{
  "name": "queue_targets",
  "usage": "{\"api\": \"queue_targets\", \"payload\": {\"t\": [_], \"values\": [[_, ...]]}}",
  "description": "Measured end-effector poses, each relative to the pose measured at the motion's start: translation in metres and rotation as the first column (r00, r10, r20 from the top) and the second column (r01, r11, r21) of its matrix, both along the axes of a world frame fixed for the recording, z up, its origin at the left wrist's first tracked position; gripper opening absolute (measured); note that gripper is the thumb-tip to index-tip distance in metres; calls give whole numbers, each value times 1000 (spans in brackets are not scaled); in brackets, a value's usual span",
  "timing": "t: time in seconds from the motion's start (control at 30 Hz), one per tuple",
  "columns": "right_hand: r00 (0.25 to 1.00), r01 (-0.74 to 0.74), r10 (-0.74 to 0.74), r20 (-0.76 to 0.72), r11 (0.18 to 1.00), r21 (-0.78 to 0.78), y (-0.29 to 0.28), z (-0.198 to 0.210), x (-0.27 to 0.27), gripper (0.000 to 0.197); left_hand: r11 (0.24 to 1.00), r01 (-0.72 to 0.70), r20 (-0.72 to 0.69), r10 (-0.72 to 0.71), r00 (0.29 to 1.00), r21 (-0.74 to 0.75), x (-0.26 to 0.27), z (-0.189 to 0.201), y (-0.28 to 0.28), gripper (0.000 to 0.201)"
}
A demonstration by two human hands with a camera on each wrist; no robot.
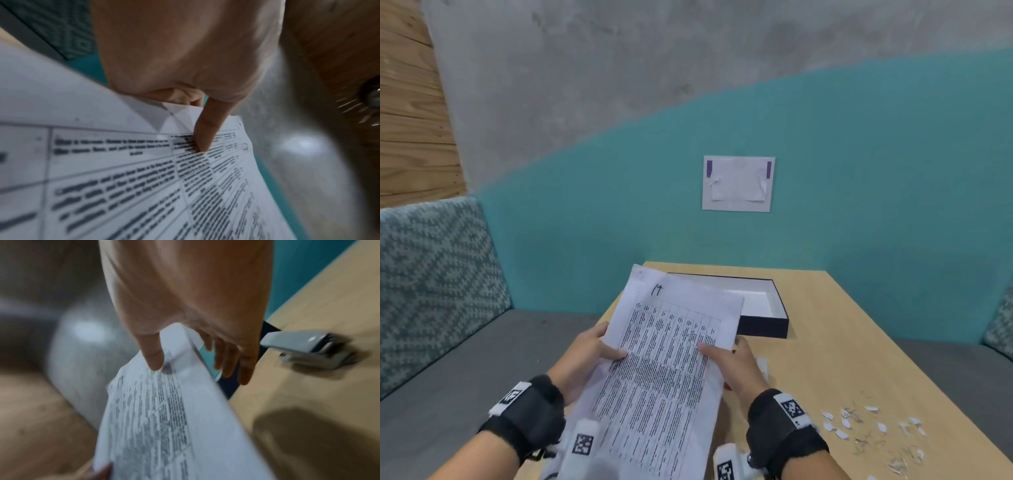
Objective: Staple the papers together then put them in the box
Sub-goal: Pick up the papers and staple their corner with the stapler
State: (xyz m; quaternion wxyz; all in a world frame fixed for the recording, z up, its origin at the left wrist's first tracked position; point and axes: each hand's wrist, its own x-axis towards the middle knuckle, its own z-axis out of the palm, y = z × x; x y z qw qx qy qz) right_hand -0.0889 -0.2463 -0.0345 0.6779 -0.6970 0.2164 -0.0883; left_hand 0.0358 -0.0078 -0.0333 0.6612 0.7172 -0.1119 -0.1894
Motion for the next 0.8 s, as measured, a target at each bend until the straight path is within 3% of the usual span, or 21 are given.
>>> {"api": "queue_targets", "payload": {"t": [0.07, 0.1, 0.2, 0.27, 0.37, 0.5, 0.7, 0.8], "values": [[982, 9, -23, 187, 997, 73, 2, 27, -5, 32, 995, 9, 113, 1, 994, -96, -17, 23, -7, 46], [966, 28, -39, 257, 999, 47, 4, 42, -8, 21, 991, 19, 182, 5, 983, -131, -26, 39, -11, 40], [894, 107, -77, 441, 993, -45, 11, 81, -13, 12, 956, -2, 312, 97, 945, -292, -39, 84, -20, 39], [843, 158, -73, 533, 981, -115, 16, 103, -17, 8, 907, -42, 354, 205, 913, -419, -46, 116, -27, 27], [767, 226, -81, 636, 963, -149, 21, 120, -21, 6, 866, -63, 462, 325, 825, -496, -56, 148, -36, 21], [761, 206, -62, 646, 967, -150, 22, 112, -23, 7, 835, -82, 475, 386, 791, -544, -62, 147, -39, 25], [871, 118, -51, 489, 987, -108, 19, 51, -30, 8, 850, -176, 409, 408, 816, -496, -62, 103, -42, 34], [857, 175, -85, 509, 975, -133, 25, 56, -27, 8, 835, -213, 434, 460, 774, -507, -66, 111, -45, 35]]}}
